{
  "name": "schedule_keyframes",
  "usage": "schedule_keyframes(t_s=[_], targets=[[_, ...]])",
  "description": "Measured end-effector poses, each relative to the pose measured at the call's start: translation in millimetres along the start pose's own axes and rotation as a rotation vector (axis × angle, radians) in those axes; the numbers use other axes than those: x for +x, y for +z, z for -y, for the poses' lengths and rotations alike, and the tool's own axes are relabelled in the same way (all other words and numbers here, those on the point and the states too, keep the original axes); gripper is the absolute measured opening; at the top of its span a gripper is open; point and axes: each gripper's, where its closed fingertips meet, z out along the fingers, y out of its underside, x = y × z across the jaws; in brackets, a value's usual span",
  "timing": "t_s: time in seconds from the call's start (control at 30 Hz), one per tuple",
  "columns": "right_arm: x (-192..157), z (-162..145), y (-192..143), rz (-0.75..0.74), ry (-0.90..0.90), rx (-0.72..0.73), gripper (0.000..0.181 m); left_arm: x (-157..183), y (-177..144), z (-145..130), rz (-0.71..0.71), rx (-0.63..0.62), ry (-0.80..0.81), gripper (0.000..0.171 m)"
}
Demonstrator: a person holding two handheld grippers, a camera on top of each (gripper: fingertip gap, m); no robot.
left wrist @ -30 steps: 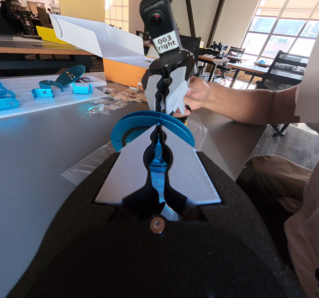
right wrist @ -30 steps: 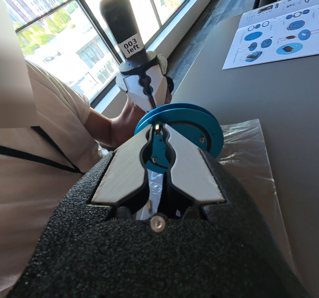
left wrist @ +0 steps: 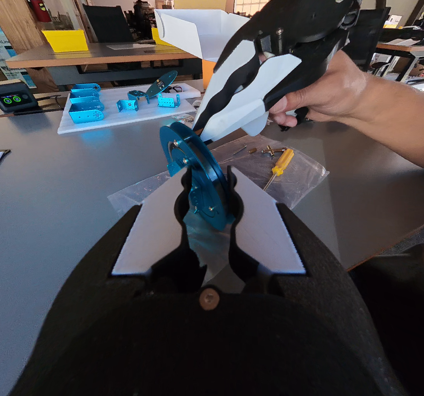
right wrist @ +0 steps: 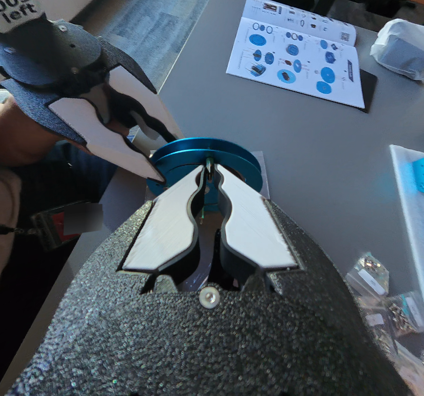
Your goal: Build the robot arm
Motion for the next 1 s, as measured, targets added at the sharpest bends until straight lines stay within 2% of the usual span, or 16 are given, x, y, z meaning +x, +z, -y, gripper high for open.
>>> schedule_keyframes(t_s=[0.13, 0.43, 0.6, 0.83, 0.9, 1.0], targets=[[1.5, -2.5, -5.1, -0.021, -0.054, -0.022, 0.004, -0.8, 4.8, 1.4, 0.023, -0.057, 0.049, 0.026], [-0.9, -6.6, -10.1, -0.017, -0.060, -0.051, 0.007, -5.6, 10.8, 8.8, 0.038, -0.079, 0.031, 0.018], [-1.8, -7.6, -13.9, 0.021, 0.025, -0.036, 0.012, -13.5, 13.3, 9.4, 0.060, -0.096, 0.001, 0.012], [7.4, -10.4, -14.1, -0.064, 0.162, -0.084, 0.006, -14.3, 19.7, 11.9, 0.136, -0.113, 0.019, 0.012], [6.8, -12.3, -16.4, -0.104, 0.110, -0.122, 0.005, -11.1, 20.9, 12.6, 0.120, -0.101, -0.016, 0.013], [8.8, -13.7, -17.5, -0.224, -0.072, -0.167, 0.007, -11.8, 21.7, 13.6, 0.104, -0.084, -0.080, 0.013]])
